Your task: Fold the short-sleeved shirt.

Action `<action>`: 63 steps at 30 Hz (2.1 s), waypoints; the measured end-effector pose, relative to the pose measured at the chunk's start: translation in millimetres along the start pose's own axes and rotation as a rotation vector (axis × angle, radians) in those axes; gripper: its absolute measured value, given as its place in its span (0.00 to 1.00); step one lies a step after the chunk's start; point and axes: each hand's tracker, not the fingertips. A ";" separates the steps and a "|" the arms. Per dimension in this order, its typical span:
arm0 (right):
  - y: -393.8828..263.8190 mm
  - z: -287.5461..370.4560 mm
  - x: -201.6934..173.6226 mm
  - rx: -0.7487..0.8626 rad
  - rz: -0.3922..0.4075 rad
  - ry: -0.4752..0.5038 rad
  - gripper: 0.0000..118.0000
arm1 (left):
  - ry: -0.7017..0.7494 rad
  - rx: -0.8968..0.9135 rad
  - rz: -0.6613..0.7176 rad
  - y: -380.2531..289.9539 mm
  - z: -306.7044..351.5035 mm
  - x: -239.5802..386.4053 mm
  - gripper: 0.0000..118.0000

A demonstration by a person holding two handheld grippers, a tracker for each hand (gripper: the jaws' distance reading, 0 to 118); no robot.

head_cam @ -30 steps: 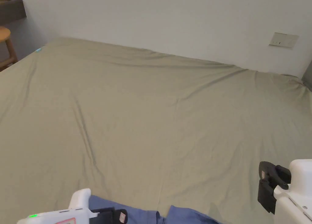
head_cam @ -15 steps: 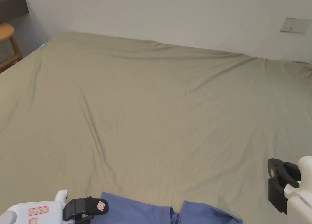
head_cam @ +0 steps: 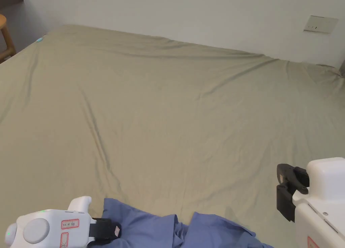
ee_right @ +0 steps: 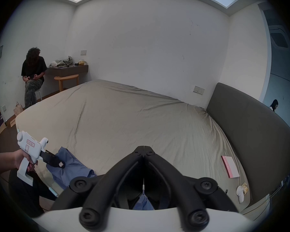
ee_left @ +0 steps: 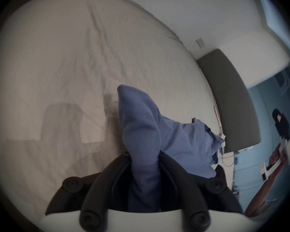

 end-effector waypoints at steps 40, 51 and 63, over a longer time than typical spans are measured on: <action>-6.6 19.1 12.4 0.037 -0.067 0.050 0.01 | 0.555 -0.108 -0.403 -3.0 -49.4 134.9 0.13; -10.4 9.6 14.9 0.006 -0.069 0.046 0.02 | -0.001 0.069 -0.139 -28.2 -34.7 162.5 0.97; -12.0 -0.1 2.5 -0.033 -0.028 0.041 0.01 | 0.340 0.267 -0.337 -28.2 -26.4 109.5 0.00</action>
